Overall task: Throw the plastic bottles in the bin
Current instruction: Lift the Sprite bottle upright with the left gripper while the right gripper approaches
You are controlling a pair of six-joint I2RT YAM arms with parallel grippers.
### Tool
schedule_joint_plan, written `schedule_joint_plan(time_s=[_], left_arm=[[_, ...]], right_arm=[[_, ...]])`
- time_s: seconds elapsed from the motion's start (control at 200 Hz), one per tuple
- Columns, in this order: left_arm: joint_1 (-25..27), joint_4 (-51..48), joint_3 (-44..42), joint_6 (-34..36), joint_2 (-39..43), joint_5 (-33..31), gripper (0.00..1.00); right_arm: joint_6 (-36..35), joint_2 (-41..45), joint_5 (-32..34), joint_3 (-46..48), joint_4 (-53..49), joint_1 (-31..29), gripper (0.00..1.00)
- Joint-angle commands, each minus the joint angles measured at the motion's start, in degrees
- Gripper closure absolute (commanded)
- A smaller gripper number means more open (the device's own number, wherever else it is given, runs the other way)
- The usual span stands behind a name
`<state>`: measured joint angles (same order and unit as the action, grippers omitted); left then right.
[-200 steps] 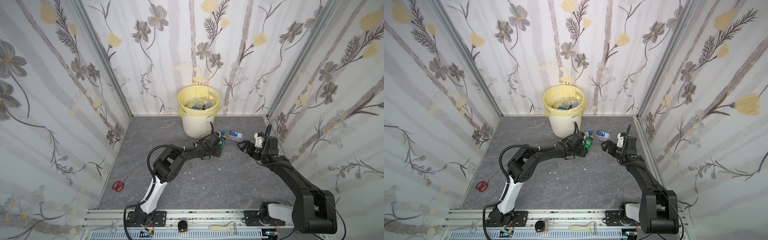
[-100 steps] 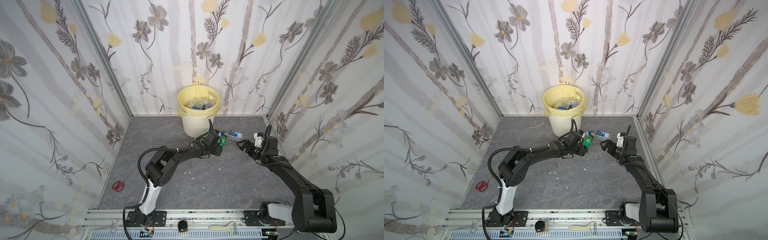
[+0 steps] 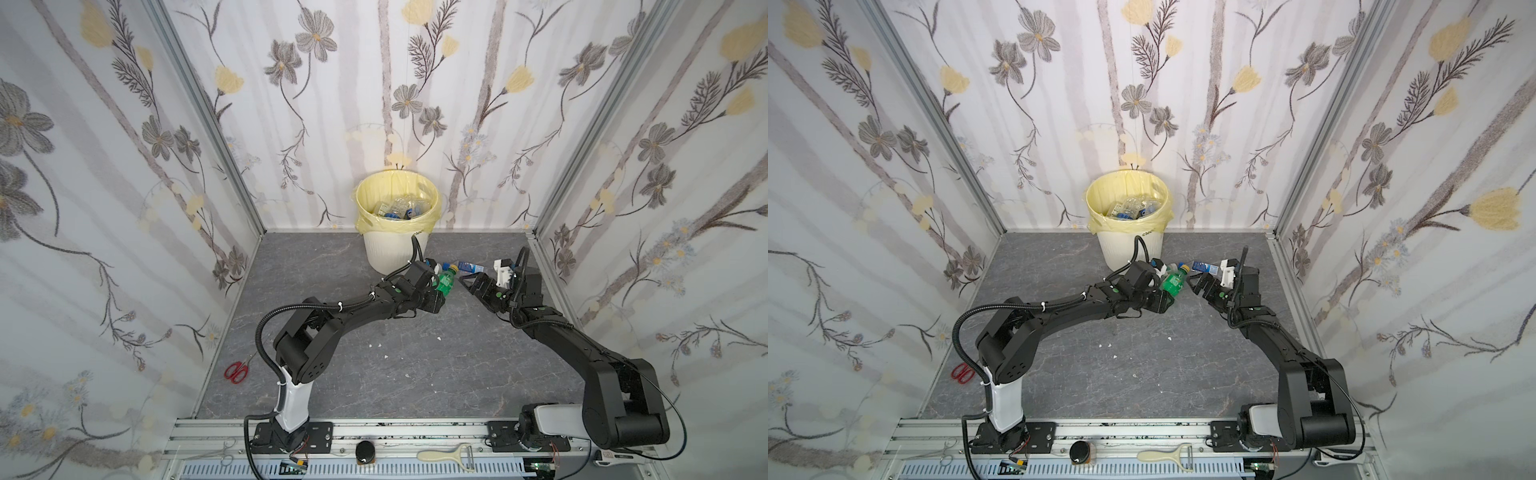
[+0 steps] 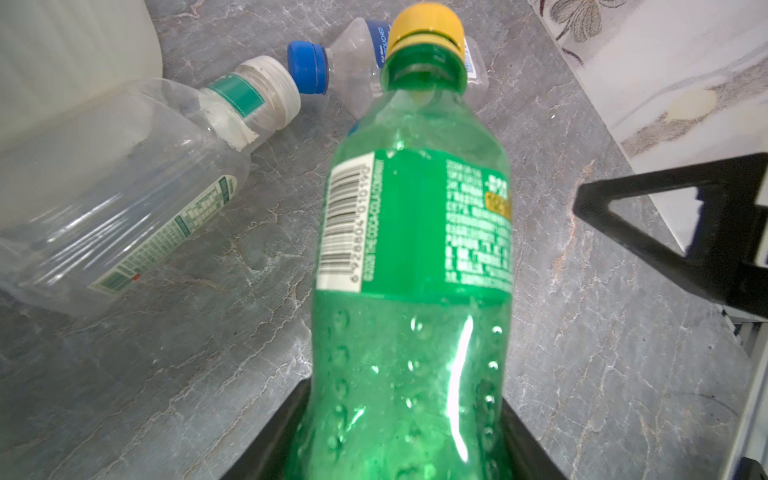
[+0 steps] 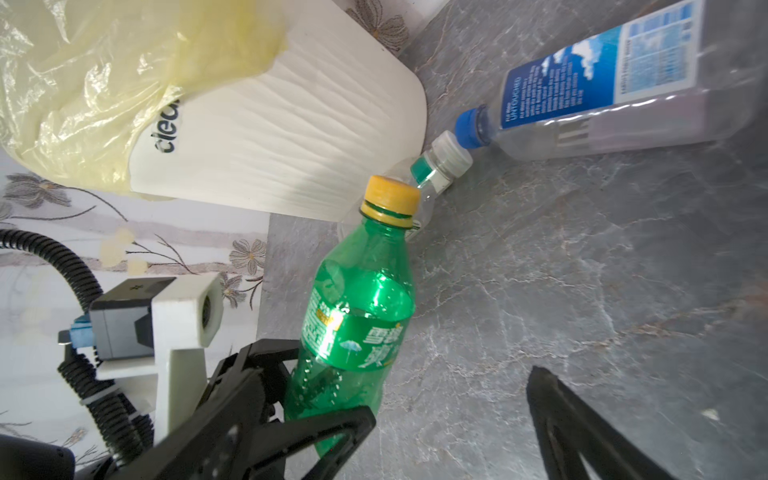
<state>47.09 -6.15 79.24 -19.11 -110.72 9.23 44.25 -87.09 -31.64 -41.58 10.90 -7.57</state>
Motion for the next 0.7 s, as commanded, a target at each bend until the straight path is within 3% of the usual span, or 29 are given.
schedule_joint_plan(time_s=[0.0,0.694], left_arm=[[0.02,2.96,-0.4,-0.22,1.54,2.21,0.42],[0.15,4.31,-1.19,-0.83,6.7,4.21,0.42]], right_arm=[[4.32,-1.68,-1.18,-1.12,6.83,-2.01,0.0],[11.53,-10.07,-2.99,-6.85,15.46,-7.62,0.14]])
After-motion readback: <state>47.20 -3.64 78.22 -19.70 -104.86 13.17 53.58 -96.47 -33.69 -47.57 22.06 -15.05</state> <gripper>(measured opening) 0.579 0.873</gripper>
